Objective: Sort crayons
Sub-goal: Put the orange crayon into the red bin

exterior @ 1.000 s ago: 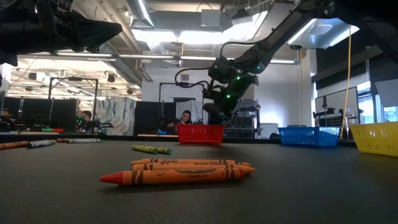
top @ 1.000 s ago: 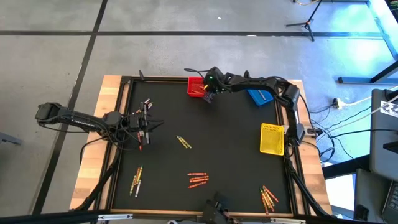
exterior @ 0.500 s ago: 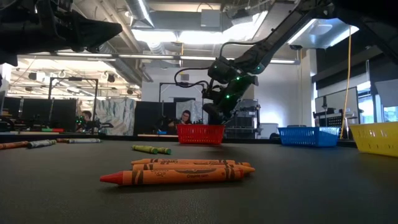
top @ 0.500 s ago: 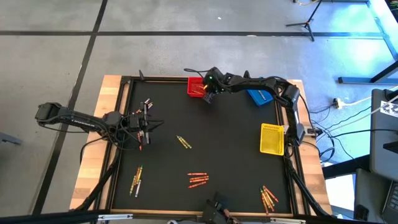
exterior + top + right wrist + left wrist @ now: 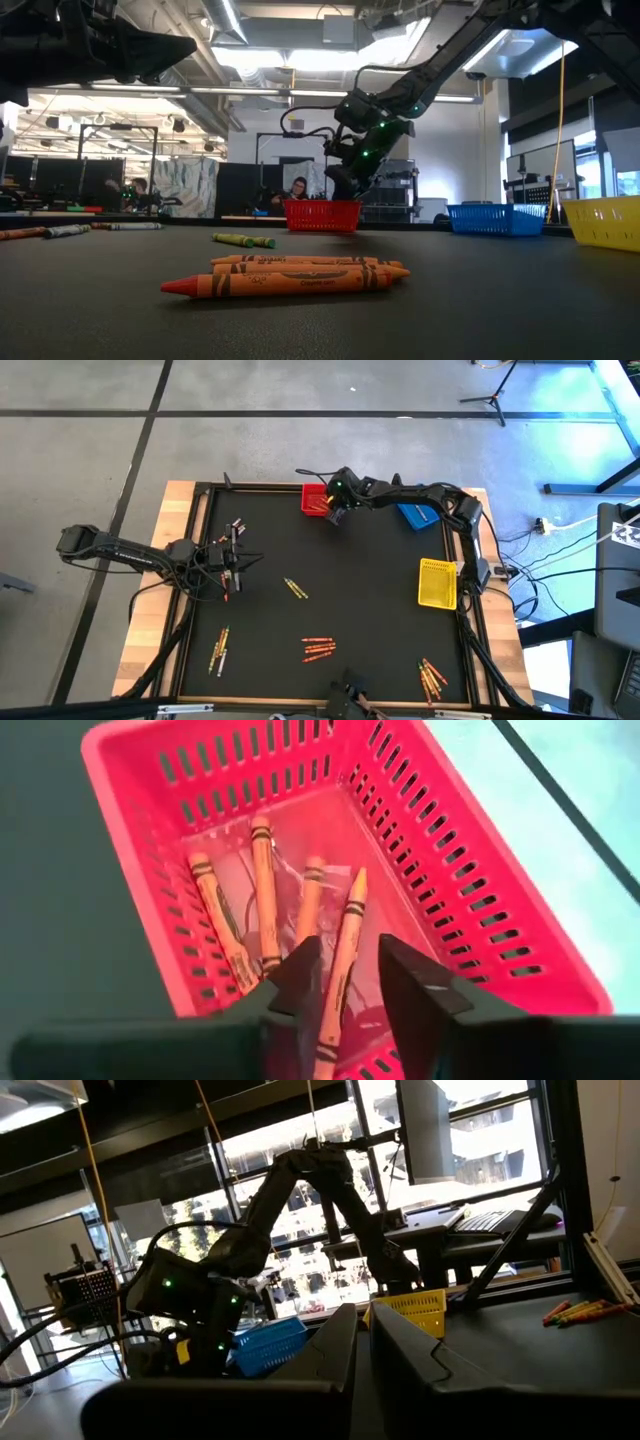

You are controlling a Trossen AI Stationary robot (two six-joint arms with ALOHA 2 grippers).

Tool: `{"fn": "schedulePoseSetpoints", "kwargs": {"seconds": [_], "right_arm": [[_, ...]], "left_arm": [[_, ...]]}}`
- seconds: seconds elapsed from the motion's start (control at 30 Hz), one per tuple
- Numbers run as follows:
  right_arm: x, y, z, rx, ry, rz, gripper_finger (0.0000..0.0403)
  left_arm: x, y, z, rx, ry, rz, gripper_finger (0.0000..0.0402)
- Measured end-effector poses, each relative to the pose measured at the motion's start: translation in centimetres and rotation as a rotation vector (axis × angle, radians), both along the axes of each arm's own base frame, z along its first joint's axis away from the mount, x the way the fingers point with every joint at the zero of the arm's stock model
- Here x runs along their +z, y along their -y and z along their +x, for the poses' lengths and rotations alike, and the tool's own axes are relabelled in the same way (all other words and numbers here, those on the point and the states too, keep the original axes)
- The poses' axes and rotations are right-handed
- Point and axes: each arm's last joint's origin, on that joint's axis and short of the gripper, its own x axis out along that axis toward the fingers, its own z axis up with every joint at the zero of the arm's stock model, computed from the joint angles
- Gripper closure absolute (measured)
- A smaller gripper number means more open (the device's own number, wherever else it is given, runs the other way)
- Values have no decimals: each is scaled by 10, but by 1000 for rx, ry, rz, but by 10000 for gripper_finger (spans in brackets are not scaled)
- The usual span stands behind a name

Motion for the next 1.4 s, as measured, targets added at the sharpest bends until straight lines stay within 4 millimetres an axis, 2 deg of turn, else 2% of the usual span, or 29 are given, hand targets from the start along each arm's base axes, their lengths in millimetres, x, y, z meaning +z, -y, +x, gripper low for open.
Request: {"fn": "schedulePoseSetpoints", "kwargs": {"seconds": [0.1, 0.27, 0.43, 0.53, 0.8, 1.0, 1.2, 1.4], "right_arm": [[18, -3, -4, 27, 13, -13, 286], [61, -24, -14, 73, 39, -13, 283], [97, -67, -14, 171, 62, -17, 283], [108, -98, -11, 246, 62, -15, 283], [111, -189, 9, 486, 68, -10, 283], [110, -244, 12, 611, 75, 0, 283], [110, -287, 9, 692, 84, 31, 283], [112, -314, 5, 759, 108, 39, 283]], "left_arm": [[0, 0, 0, 0, 0, 0, 376], [0, 0, 0, 0, 0, 0, 376], [0, 0, 0, 0, 1, 0, 376], [0, 0, 0, 0, 1, 0, 376], [0, 0, 0, -2, 0, 0, 376], [0, 0, 0, -4, 1, -1, 376], [0, 0, 0, -5, 1, -3, 376], [0, 0, 0, -6, 1, -6, 376]]}}
